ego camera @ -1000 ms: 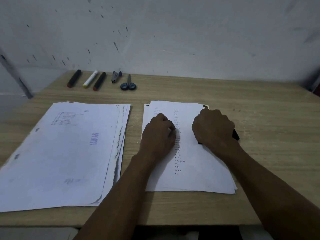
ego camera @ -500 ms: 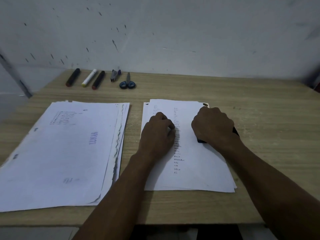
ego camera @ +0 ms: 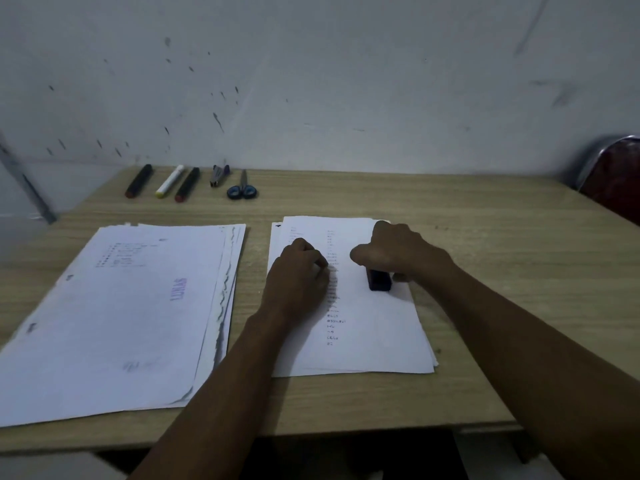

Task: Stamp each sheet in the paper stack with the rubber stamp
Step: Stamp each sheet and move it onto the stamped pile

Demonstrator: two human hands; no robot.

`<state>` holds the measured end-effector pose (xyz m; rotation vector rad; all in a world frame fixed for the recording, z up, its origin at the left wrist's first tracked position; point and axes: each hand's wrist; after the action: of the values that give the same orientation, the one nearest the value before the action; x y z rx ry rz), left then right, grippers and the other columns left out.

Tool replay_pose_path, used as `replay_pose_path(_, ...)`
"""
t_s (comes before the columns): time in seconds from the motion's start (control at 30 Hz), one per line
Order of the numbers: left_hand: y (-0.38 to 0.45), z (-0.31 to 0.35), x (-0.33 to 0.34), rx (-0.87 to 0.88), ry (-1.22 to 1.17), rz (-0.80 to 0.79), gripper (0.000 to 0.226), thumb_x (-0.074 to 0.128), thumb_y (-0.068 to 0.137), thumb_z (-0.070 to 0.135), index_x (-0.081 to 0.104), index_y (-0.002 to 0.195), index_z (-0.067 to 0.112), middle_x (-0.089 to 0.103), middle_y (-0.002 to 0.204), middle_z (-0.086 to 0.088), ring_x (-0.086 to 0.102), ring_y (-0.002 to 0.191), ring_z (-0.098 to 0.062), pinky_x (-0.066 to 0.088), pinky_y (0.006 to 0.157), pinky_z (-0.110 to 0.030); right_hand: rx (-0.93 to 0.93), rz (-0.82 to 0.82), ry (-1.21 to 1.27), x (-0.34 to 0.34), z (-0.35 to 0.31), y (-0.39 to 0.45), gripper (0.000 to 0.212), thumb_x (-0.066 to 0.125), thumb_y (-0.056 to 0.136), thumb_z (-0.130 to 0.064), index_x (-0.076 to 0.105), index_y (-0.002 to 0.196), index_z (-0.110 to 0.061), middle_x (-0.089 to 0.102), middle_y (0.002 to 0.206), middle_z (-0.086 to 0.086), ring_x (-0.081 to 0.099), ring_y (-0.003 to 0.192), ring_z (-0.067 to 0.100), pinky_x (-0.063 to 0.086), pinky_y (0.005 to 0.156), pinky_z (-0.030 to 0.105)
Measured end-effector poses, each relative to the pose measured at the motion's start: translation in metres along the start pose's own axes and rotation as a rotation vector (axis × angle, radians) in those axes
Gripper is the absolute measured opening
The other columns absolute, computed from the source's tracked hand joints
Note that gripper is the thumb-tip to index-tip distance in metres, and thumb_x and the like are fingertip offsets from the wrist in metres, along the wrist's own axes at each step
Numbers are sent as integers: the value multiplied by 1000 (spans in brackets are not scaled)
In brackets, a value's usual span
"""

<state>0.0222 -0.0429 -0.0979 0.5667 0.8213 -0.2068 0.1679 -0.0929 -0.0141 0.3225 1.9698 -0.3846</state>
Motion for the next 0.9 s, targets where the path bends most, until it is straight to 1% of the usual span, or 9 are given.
replay_pose_path(0.1,0,-1,-1,2,-7,-8,12,60,84,16,71,89,15,58,101,-1,56,97,-20,47,77,-35,-17,-32,156,-5,9,0,20,56,80,-11,45,96,-6,52,93,10,56,63,25,43,40,21)
replay_pose_path(0.17,0,-3,-1,8,-15,-19,12,60,85,17,71,90,15,58,102,-1,56,98,-20,47,77,-34,-28,84,267,-7,20,0,29,61,76,-7,46,101,-7,49,95,7,55,65,23,36,33,17)
replay_pose_path(0.23,0,-4,0,15,-20,-19,12,60,84,18,71,90,15,58,102,-1,57,97,-19,46,77,-33,-32,300,312,-11,31,0,28,66,73,-8,53,98,-5,54,95,7,57,69,20,38,38,20)
replay_pose_path(0.3,1,-4,0,12,-22,-13,12,60,84,19,71,89,16,58,101,0,56,97,-18,46,76,-32,-16,476,326,-16,44,2,18,71,70,-9,64,87,-5,64,89,7,61,75,16,41,48,20)
replay_pose_path(0.43,1,-5,1,11,-25,-12,14,59,85,17,72,89,16,57,101,0,56,96,-17,44,75,-30,37,624,377,-25,72,6,8,72,70,-9,68,78,-8,68,82,7,65,77,19,48,60,23)
replay_pose_path(0.57,2,-7,2,12,-21,-8,13,59,85,18,72,90,17,57,101,1,56,97,-17,41,73,-27,79,672,325,-28,90,10,14,74,71,-11,71,85,-7,68,90,12,63,91,24,40,68,21)
replay_pose_path(0.7,3,-8,3,12,-24,-12,13,60,84,17,72,88,17,57,101,1,57,96,-17,40,73,-27,64,655,305,-22,92,11,14,75,70,-9,71,83,-7,69,88,11,63,83,20,36,58,16)
replay_pose_path(0.8,3,-8,4,9,-36,-12,13,60,82,16,72,86,18,57,99,3,57,95,-16,44,75,-29,53,629,290,-15,90,14,15,75,69,-7,71,84,-6,69,88,10,61,81,19,37,67,19)
replay_pose_path(0.9,3,-7,4,9,-39,-8,14,60,81,16,72,85,18,57,98,2,57,93,-17,44,74,-29,62,610,262,-8,90,17,17,76,70,-6,72,86,-7,70,90,12,65,86,23,38,69,21)
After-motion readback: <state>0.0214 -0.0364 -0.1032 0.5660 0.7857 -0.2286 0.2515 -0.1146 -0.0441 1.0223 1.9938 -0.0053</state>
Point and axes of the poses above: each hand's wrist, its own y-axis towards the middle knuckle, its own x-axis out of the palm, z = x × y
